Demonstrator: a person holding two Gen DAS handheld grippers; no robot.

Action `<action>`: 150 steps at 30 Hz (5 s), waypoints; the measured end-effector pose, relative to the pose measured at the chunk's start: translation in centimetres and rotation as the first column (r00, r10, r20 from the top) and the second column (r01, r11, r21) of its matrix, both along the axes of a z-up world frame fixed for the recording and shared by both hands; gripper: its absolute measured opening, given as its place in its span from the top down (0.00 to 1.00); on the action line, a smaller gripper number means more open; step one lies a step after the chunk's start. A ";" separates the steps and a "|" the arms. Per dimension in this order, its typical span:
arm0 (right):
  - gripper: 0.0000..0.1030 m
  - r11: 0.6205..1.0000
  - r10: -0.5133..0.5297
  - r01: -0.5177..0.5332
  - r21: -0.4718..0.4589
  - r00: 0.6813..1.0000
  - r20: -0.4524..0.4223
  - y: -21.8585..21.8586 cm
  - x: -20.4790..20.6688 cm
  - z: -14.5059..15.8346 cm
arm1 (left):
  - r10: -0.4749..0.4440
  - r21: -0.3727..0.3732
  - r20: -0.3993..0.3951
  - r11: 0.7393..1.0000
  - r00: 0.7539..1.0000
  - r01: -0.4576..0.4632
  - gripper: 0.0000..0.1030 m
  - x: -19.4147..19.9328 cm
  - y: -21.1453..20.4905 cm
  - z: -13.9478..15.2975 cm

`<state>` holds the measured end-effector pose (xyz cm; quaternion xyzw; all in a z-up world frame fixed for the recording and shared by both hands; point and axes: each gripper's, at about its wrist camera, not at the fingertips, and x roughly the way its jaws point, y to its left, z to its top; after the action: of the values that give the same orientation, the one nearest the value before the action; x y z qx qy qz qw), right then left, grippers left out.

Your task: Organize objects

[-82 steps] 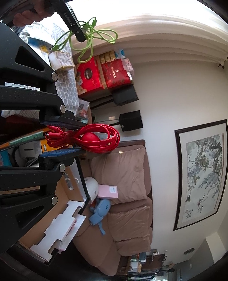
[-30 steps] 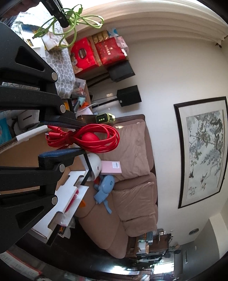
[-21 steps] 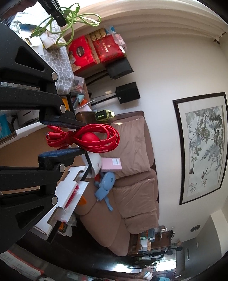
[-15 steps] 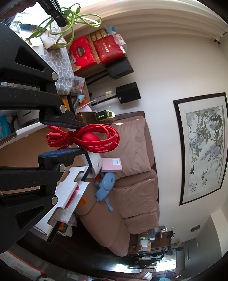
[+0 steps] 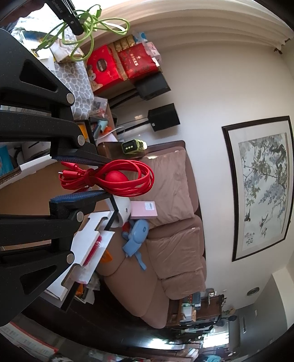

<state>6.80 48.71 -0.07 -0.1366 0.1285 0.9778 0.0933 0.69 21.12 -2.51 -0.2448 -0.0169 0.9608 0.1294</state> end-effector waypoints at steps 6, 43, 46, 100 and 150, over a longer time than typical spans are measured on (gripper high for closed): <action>0.79 1.000 -0.008 0.008 -0.001 1.000 0.004 0.4 -0.1 0.0 | -0.020 -0.001 0.005 1.000 1.000 0.020 0.77 0.0 0.7 0.0; 0.79 1.000 -0.027 0.027 0.000 0.999 0.028 1.6 -0.1 -0.4 | -0.102 -0.015 0.008 0.995 0.995 0.102 0.77 0.4 4.5 -0.4; 0.79 1.000 -0.026 0.026 -0.001 0.999 0.031 1.5 -0.1 -0.5 | -0.102 -0.013 0.009 0.995 0.995 0.102 0.77 0.4 4.6 -0.4; 0.79 0.996 -0.085 0.087 -0.022 0.994 0.073 4.8 0.3 -0.8 | -0.155 0.001 -0.031 0.988 0.987 0.155 0.77 0.8 7.1 1.5; 0.79 0.989 -0.140 0.144 -0.042 0.987 0.084 7.8 1.3 -1.0 | -0.189 0.024 -0.059 0.981 0.980 0.191 0.77 1.1 8.6 2.7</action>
<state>8.12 56.48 -1.10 -0.1689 0.1572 0.9590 0.1647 1.74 29.67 0.20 -0.2159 -0.0040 0.9502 0.2246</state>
